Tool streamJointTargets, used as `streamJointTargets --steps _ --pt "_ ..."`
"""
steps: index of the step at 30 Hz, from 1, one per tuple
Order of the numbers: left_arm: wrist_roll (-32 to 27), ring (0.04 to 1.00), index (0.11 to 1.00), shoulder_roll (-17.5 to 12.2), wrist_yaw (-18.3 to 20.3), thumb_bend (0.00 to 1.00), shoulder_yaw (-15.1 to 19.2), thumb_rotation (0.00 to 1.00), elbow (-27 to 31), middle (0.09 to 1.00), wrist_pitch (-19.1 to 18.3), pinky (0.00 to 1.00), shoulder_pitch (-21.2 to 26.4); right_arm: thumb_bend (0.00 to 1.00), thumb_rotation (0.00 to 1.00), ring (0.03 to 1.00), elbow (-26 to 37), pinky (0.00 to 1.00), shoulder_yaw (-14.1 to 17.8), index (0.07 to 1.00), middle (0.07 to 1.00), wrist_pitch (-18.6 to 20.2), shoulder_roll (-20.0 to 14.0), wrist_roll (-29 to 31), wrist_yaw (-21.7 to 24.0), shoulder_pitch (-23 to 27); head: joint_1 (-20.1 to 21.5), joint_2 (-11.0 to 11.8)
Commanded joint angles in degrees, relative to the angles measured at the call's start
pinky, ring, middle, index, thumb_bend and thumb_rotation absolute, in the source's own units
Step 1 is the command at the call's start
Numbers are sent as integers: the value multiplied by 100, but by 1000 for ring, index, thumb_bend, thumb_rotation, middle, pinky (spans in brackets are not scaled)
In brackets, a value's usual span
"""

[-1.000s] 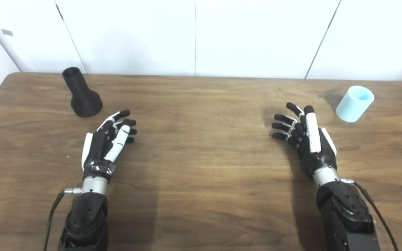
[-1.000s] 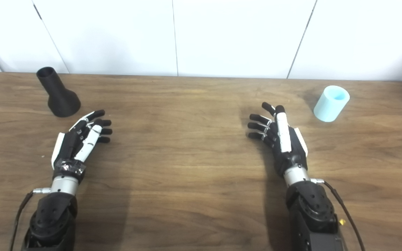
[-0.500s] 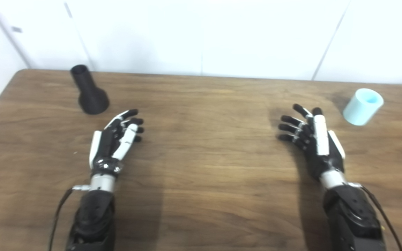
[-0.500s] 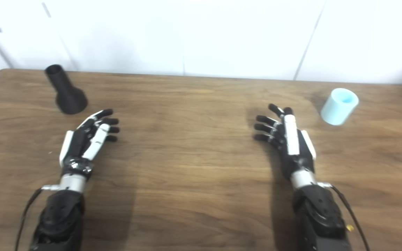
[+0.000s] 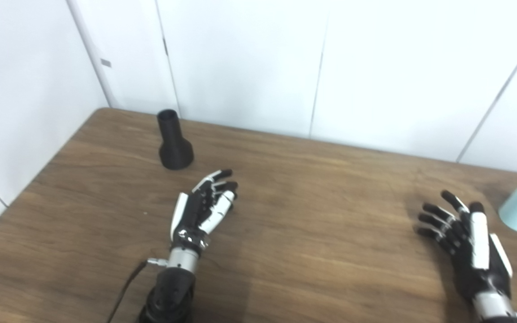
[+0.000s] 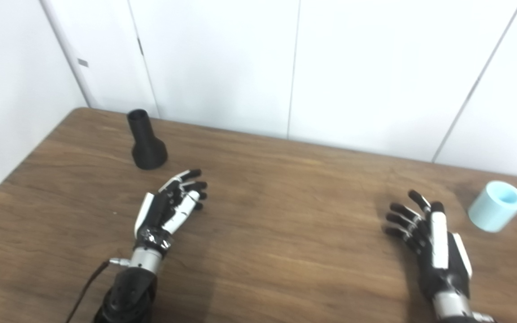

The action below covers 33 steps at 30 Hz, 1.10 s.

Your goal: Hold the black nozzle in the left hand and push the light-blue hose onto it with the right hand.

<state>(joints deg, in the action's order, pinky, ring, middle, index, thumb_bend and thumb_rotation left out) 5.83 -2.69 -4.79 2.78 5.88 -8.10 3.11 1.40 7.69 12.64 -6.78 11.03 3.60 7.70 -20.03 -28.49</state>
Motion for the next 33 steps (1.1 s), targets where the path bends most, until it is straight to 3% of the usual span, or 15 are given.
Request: streamJointTargets --steps 1,15,33 --pt "58 677 796 99 17 309 -124 417 -202 724 -61 618 45 323 1000 704 -118 611 55 879 718 32 -36 71 23 -10 -106 79" --pt "-30 671 795 205 -61 318 -121 402 -529 714 228 611 92 310 1000 705 -33 613 44 898 739 124 0 51 -38 -15 -357 405" --pt "23 687 804 206 -60 323 -147 404 -464 729 94 637 66 297 1000 703 47 614 -19 896 731 44 -22 82 22 -65 -326 449"
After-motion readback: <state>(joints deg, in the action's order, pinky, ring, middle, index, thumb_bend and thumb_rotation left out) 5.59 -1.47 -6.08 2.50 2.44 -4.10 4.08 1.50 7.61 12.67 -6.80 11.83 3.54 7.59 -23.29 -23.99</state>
